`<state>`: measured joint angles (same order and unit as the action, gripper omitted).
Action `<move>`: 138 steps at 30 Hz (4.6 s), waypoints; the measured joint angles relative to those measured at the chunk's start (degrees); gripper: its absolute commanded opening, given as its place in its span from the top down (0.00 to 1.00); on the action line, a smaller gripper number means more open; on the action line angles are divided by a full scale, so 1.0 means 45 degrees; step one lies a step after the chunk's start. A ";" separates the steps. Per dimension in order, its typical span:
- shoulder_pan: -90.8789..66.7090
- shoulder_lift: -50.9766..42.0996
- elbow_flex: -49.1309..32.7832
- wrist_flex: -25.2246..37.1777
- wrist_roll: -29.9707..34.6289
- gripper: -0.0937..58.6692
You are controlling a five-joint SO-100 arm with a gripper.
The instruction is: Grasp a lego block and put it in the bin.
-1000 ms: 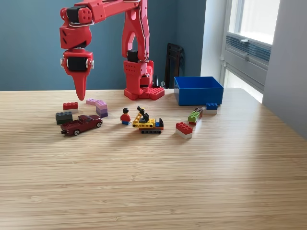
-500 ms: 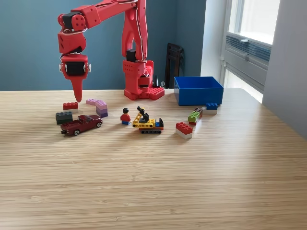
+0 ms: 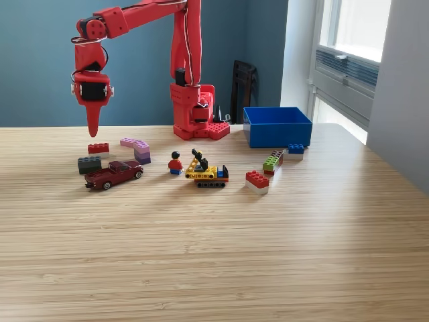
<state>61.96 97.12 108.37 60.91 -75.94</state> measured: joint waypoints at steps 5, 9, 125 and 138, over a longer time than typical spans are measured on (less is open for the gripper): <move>0.0254 0.0000 0.0801 -0.0840 -0.0234 0.52; 0.0293 0.0000 0.1191 -0.1016 -0.0254 0.41; -3.0391 0.0312 -0.4414 0.6055 2.2129 1.00; -3.0410 0.0312 -0.3437 0.6152 2.1621 0.56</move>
<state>-74.88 98.53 92.90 88.59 21.36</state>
